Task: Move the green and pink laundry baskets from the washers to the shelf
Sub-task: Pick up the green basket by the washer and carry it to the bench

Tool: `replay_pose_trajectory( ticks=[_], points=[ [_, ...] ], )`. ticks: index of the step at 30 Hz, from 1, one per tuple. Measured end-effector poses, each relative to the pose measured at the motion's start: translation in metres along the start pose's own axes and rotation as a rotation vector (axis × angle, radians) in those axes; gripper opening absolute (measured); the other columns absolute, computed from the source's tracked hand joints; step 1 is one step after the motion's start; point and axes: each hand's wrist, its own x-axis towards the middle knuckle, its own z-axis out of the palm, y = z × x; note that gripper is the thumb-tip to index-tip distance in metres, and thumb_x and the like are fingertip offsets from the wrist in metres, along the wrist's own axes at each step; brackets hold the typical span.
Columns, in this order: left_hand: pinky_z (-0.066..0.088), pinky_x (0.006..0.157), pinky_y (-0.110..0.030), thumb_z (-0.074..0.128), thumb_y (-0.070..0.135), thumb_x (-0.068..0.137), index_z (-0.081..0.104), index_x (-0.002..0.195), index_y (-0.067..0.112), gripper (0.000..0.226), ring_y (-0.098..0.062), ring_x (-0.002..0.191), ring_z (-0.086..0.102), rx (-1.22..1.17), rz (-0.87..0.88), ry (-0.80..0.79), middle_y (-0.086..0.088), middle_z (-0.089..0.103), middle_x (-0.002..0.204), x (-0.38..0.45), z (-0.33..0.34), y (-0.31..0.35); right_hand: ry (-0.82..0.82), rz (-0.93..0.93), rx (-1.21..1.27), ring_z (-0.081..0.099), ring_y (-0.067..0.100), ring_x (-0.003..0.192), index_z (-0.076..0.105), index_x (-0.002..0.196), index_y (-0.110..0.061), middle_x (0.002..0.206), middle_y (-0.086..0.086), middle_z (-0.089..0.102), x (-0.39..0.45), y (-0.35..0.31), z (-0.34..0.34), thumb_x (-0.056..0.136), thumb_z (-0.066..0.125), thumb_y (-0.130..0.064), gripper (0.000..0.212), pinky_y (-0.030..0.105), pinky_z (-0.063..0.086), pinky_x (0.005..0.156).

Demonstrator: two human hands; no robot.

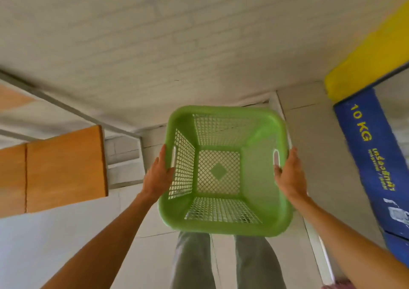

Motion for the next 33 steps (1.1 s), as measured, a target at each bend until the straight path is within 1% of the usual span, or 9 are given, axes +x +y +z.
replay_pose_trajectory(
  ticks=[3,6,8,12,16,23,26,29,33],
  points=[
    [0.044,0.049,-0.019,0.063,0.017,0.094,0.005,0.159,0.029,0.088,-0.016,0.078,0.060,-0.040,-0.023,0.046,-0.017,0.063,0.122,-0.004,-0.029,-0.061,-0.064,-0.053,0.023,0.070,0.027,0.081,0.007,0.159,-0.021,0.135,0.017,0.054,-0.001,-0.059,0.027,0.092,0.067,-0.025,0.089,0.028,0.058,0.056],
    [0.059,0.063,-0.042,0.060,0.018,0.096,0.004,0.160,0.023,0.086,-0.025,0.087,0.064,-0.070,-0.062,0.069,-0.019,0.061,0.124,0.003,-0.055,-0.118,-0.127,-0.110,0.005,0.066,0.024,0.078,0.017,0.155,-0.017,0.126,0.016,0.056,-0.001,-0.112,0.056,0.089,0.070,-0.022,0.086,0.017,0.048,0.053],
    [0.060,0.067,-0.049,0.059,0.017,0.096,0.003,0.160,0.021,0.086,-0.029,0.089,0.065,-0.078,-0.106,0.076,-0.019,0.060,0.124,0.012,-0.067,-0.153,-0.152,-0.125,-0.015,0.062,0.016,0.069,0.022,0.153,-0.015,0.122,0.015,0.055,0.000,-0.143,0.079,0.090,0.068,-0.023,0.079,0.013,0.044,0.046],
    [0.058,0.051,-0.044,0.056,0.011,0.094,0.006,0.160,0.018,0.083,-0.027,0.072,0.065,-0.131,-0.176,0.087,-0.016,0.060,0.112,0.030,-0.075,-0.211,-0.169,-0.157,-0.063,0.056,0.009,0.062,0.032,0.146,-0.012,0.114,0.016,0.057,0.013,-0.193,0.127,0.092,0.064,-0.022,0.064,0.015,0.042,0.041],
    [0.053,0.048,-0.037,0.055,0.007,0.091,0.009,0.159,0.017,0.083,-0.028,0.076,0.063,-0.148,-0.243,0.069,-0.018,0.058,0.115,0.051,-0.070,-0.253,-0.255,-0.129,-0.105,0.068,0.027,0.068,0.038,0.138,-0.010,0.104,0.015,0.061,0.028,-0.229,0.162,0.095,0.060,-0.025,0.050,0.037,0.059,0.050],
    [0.058,0.051,-0.047,0.055,-0.009,0.086,0.010,0.159,0.013,0.088,-0.031,0.069,0.066,-0.284,-0.257,0.010,-0.020,0.061,0.112,0.080,-0.052,-0.289,-0.417,0.010,-0.181,0.060,0.017,0.066,0.053,0.122,-0.005,0.100,0.010,0.065,0.055,-0.251,0.195,0.086,0.067,-0.006,0.039,0.019,0.039,0.044],
    [0.059,0.054,-0.049,0.054,-0.011,0.087,0.011,0.159,0.013,0.087,-0.031,0.072,0.067,-0.304,-0.272,0.007,-0.021,0.060,0.117,0.090,-0.042,-0.296,-0.446,0.016,-0.185,0.058,0.018,0.070,0.053,0.124,-0.004,0.100,0.008,0.063,0.072,-0.258,0.204,0.088,0.065,-0.004,0.038,0.020,0.042,0.049],
    [0.059,0.053,-0.047,0.053,-0.014,0.087,0.010,0.160,0.014,0.089,-0.031,0.070,0.067,-0.320,-0.294,0.010,-0.019,0.062,0.108,0.104,-0.034,-0.306,-0.468,-0.007,-0.191,0.059,0.022,0.083,0.053,0.128,-0.004,0.113,0.012,0.065,0.085,-0.264,0.215,0.087,0.067,-0.004,0.043,0.028,0.050,0.066],
    [0.059,0.050,-0.047,0.051,-0.015,0.089,0.009,0.160,0.014,0.088,-0.031,0.066,0.069,-0.331,-0.306,-0.009,-0.018,0.064,0.102,0.119,-0.028,-0.317,-0.484,-0.027,-0.174,0.060,0.022,0.086,0.053,0.128,-0.005,0.115,0.012,0.066,0.099,-0.268,0.228,0.086,0.068,-0.004,0.044,0.029,0.051,0.070]
  ],
)
